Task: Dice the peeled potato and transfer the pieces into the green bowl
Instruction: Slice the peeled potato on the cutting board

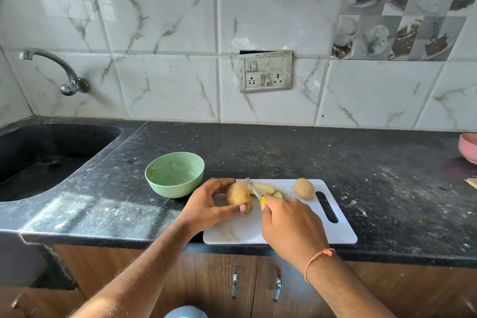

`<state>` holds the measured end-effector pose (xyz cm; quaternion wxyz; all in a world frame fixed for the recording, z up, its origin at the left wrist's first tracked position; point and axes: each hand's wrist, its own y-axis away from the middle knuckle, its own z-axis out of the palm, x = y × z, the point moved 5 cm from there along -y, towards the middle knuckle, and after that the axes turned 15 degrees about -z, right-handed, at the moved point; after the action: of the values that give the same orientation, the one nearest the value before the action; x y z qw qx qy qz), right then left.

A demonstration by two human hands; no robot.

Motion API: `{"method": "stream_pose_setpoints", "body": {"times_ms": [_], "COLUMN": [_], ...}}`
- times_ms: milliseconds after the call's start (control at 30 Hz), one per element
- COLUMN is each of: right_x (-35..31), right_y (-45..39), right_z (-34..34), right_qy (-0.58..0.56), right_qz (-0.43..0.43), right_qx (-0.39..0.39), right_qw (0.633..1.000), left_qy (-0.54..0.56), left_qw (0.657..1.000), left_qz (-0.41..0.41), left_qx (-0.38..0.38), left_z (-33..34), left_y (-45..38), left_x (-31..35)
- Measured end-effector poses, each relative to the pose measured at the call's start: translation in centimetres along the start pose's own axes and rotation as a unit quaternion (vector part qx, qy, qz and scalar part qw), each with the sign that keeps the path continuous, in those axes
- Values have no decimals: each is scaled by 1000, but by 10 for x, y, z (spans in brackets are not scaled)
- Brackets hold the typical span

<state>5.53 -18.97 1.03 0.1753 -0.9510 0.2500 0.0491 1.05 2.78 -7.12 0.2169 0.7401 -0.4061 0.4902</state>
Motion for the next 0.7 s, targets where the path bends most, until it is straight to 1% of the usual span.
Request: {"method": "stream_pose_setpoints", "body": {"times_ms": [233,500,600,700], "right_x": [-13,-23,-32,-33], "right_y": [-15,-36,-47,-54], "right_z": [3,16,17,14], "right_qy": [20,80,107,92], "right_qz": [-19,7,-16,-37], "right_qx": [-21,-77,-78,-87], "right_qw": [999,994,991,991], "left_qy": [-6,6,4,-3], "left_qw": [1000,1000,1000,1000], "left_qz": [4,7,11,16], "left_qx": [2,-6,-4,1], "left_z": [0,0,-1,-1], "left_y": [0,0,-1,-2], "left_x": [2,2,1,0]}}
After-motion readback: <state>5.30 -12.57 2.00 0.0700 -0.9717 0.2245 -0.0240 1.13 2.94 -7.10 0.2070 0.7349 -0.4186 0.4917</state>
